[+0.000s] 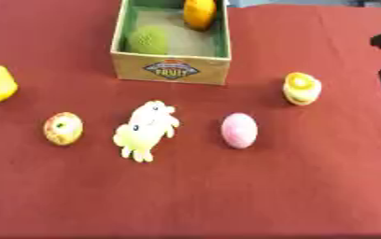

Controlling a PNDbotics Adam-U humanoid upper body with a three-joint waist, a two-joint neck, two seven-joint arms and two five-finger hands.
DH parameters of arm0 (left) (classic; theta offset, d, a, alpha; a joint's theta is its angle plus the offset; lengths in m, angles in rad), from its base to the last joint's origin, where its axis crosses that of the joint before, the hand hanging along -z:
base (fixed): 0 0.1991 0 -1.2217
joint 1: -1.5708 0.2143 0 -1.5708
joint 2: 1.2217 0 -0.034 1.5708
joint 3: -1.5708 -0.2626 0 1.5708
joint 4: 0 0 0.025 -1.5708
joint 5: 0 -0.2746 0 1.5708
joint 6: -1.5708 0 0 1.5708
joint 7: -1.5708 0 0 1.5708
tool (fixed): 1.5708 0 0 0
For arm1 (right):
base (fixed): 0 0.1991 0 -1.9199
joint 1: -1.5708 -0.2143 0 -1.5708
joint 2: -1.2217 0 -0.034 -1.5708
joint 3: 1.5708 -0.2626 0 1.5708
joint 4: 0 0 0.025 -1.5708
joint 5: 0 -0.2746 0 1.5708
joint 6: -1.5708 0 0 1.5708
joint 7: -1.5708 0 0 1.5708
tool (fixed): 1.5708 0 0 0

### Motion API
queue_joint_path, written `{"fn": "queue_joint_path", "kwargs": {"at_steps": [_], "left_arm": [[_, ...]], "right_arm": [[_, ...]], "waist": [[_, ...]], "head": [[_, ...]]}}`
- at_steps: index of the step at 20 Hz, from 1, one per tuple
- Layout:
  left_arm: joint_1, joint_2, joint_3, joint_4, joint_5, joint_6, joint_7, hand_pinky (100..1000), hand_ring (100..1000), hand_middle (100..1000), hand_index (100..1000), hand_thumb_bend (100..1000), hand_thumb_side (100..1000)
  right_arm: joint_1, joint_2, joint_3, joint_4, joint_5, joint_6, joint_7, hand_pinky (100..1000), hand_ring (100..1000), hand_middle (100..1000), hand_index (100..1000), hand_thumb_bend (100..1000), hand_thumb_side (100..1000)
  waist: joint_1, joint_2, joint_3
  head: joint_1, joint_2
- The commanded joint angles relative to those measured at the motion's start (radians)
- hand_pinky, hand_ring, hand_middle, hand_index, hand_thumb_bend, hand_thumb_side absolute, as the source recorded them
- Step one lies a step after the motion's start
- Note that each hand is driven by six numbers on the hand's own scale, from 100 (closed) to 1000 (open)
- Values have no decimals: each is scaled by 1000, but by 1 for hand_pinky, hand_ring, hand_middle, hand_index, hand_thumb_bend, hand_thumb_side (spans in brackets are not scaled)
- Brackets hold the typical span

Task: Pick up objects on the table and place them in the box.

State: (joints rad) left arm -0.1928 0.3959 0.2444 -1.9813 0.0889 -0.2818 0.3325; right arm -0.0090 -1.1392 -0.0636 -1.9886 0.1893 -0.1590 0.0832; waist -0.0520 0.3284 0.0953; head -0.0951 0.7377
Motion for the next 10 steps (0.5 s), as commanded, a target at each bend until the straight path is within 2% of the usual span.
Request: {"fn": "queue_joint_path", "kwargs": {"at_steps": [1, 2, 4, 6, 7, 8, 10], "left_arm": [[-7, 14, 5, -19, 6, -1, -3, 913, 721, 685, 876, 100, 568], [-7, 14, 4, -19, 6, -1, -4, 913, 721, 685, 876, 100, 569], [-7, 13, 3, -19, 7, -1, -6, 913, 721, 685, 876, 100, 569], [-8, 13, 1, -19, 9, 0, -8, 913, 721, 685, 876, 100, 570], [-9, 13, 1, -19, 9, 0, -9, 914, 721, 685, 876, 100, 570], [-10, 13, 0, -19, 10, 0, -10, 914, 721, 685, 876, 100, 570], [-11, 13, -1, -19, 11, 0, -12, 914, 721, 685, 876, 100, 570]], "right_arm": [[-17, -39, 8, -11, 34, 18, 6, 841, 815, 792, 883, 100, 597], [-23, -43, 15, -11, 42, 24, 9, 842, 816, 792, 884, 100, 589], [-37, -53, 28, -11, 56, 36, 21, 844, 821, 794, 887, 100, 514], [-52, -62, 42, -11, 69, 50, 38, 846, 827, 796, 888, 100, 397], [-58, -66, 50, -11, 76, 57, 49, 847, 829, 795, 885, 100, 231], [-65, -69, 59, -11, 81, 65, 61, 847, 830, 794, 885, 100, 138], [-77, -72, 69, -11, 84, 76, 81, 847, 830, 794, 885, 100, 138]], "waist": [[2, -11, 3], [2, -10, 4], [2, -7, 6], [2, -5, 8], [2, -4, 9], [2, -3, 11], [2, -3, 12]], "head": [[-5, -6], [-6, -8], [-10, -10], [-13, -13], [-15, -15], [-17, -17], [-18, -18]]}}
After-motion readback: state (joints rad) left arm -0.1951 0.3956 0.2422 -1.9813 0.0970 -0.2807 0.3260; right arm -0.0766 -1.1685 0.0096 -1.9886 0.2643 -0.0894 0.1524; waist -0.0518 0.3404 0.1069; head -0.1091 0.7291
